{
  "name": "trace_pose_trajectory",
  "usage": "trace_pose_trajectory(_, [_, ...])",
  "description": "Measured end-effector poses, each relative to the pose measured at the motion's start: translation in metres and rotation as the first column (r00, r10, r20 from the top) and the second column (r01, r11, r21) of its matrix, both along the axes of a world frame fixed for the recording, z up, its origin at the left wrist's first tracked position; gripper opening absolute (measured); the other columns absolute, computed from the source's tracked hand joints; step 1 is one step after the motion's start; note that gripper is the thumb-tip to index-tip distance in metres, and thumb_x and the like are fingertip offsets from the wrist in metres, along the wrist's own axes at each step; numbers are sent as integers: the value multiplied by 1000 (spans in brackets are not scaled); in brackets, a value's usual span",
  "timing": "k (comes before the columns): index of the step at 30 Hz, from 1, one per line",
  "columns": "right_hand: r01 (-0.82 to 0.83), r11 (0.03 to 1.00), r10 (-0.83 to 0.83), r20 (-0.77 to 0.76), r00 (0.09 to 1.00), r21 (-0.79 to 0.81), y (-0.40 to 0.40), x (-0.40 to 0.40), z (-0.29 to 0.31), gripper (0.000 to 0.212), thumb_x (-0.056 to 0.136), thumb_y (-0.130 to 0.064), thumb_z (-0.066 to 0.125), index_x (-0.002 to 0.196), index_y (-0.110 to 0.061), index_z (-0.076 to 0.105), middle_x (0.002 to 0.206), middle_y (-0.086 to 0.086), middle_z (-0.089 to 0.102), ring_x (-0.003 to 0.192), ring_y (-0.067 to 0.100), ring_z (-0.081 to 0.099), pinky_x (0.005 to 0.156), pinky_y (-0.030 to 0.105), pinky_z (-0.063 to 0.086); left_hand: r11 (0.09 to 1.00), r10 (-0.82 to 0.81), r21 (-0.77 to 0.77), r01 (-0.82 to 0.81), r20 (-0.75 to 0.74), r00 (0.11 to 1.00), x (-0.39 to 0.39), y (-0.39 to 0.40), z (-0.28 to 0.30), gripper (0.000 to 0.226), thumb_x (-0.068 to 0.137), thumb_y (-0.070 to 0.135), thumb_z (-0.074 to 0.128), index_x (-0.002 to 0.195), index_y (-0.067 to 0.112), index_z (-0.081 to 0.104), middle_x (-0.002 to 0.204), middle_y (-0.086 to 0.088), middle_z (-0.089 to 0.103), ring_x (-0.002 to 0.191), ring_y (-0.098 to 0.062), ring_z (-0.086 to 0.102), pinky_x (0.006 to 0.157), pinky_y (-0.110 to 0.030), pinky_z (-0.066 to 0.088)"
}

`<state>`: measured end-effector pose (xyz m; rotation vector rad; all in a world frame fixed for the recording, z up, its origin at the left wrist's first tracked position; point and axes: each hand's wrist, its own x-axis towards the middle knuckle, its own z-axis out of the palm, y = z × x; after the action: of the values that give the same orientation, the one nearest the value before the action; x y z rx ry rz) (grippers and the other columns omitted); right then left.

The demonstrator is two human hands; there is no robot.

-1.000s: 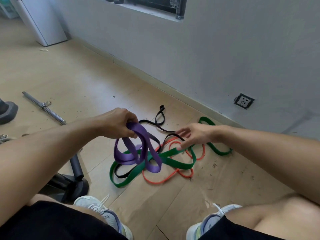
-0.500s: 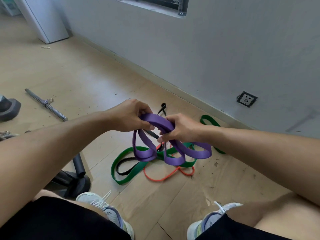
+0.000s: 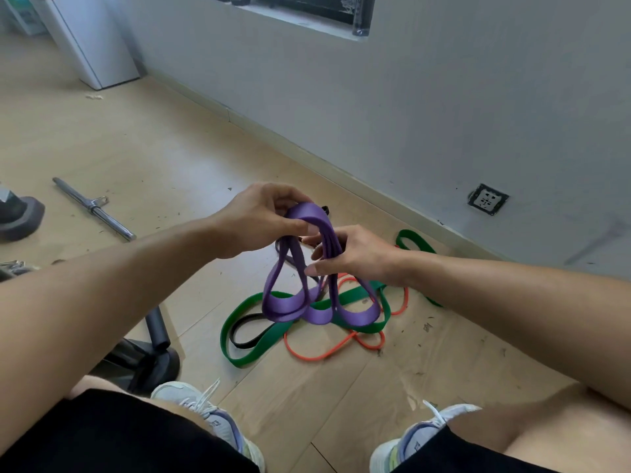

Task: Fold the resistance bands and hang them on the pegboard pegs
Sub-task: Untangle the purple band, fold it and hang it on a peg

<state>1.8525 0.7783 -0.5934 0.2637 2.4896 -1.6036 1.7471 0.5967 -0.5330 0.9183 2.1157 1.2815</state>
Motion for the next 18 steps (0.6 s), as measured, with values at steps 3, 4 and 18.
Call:
trace_pose_trajectory(3, [33, 996, -34, -10, 999, -82, -7, -2, -1, 51, 72, -27, 95, 117, -19, 75, 112, -1, 77, 103, 17, 75, 97, 41, 60, 994, 54, 95, -60, 67, 996, 4, 3, 5, 33, 79, 4, 82, 110, 10, 71, 98, -15, 76, 87, -36, 73, 81, -40, 62])
trace_pose_trajectory(4, [49, 995, -51, -18, 999, -82, -10, -3, -1, 49, 70, -28, 95, 115, -21, 76, 112, -2, 78, 103, 17, 75, 97, 44, 60, 990, 63, 119, -74, 94, 994, 5, 4, 8, 33, 80, 3, 82, 110, 10, 70, 99, -16, 75, 84, -34, 72, 79, -38, 62])
trace_pose_trajectory(18, [228, 970, -239, -156, 958, -85, -32, -8, 7, 22, 77, -20, 79, 98, -25, 72, 94, 7, 77, 95, 27, 74, 90, 56, 59, 924, 123, 257, -282, 499, 858, 10, 14, 21, 51, 70, 7, 85, 116, 6, 64, 109, -18, 72, 88, -24, 71, 80, -34, 59])
